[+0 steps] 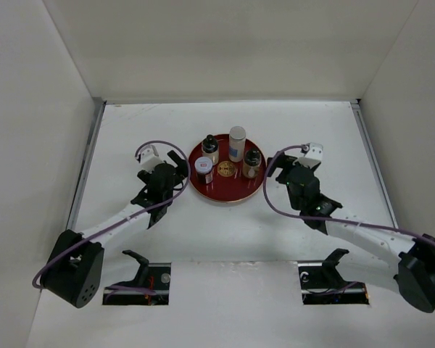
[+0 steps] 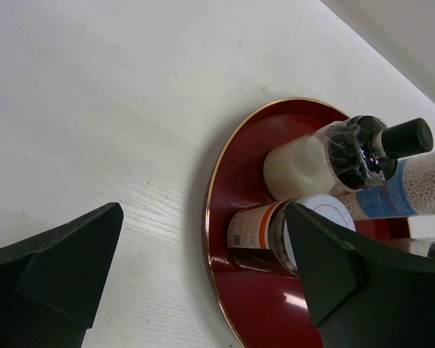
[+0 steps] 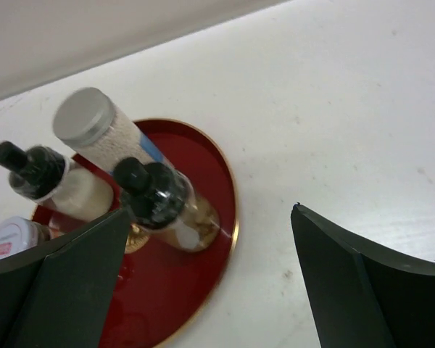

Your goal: Organize the condiment bottles

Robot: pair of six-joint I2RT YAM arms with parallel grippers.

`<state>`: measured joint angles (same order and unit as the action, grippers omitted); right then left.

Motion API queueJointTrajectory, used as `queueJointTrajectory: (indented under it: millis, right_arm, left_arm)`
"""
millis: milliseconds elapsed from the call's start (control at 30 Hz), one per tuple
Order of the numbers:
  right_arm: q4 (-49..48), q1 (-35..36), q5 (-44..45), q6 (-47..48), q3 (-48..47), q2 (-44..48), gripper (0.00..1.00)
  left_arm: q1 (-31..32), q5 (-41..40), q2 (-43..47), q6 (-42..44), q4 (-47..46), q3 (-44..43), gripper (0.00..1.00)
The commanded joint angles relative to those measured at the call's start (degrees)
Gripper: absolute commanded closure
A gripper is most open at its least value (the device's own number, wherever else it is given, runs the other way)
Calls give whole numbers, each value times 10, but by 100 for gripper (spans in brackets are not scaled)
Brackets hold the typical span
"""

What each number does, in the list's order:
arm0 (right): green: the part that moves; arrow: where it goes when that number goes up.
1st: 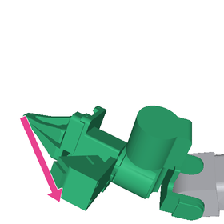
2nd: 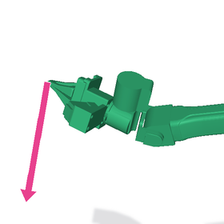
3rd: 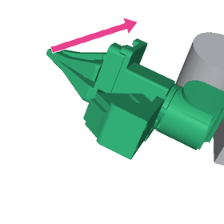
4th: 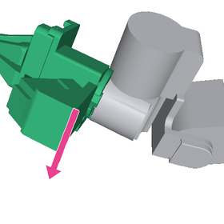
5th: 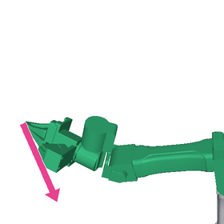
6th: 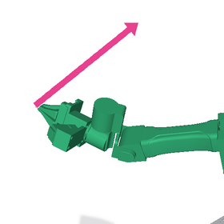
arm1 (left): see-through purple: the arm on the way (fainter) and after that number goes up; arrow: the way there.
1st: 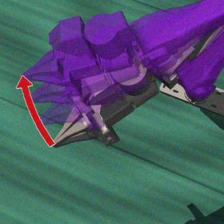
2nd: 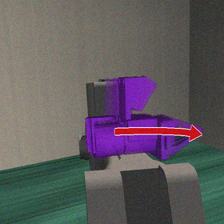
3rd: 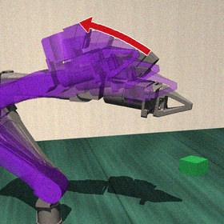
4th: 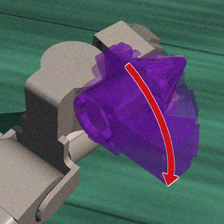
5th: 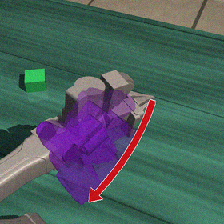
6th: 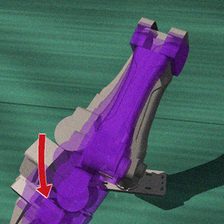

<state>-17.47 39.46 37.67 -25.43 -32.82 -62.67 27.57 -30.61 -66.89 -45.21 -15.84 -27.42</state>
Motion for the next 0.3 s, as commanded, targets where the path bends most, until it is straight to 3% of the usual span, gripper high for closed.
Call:
queueJointTrajectory:
  millis: [0,267]
  right_arm:
    - [-19,0,33,-44,48,30,0]
    - [-55,-1,16,-65,93,37,0]
  left_arm:
    - [8,-12,30,7,56,-43,0]
    - [46,-30,55,60,87,-92,0]
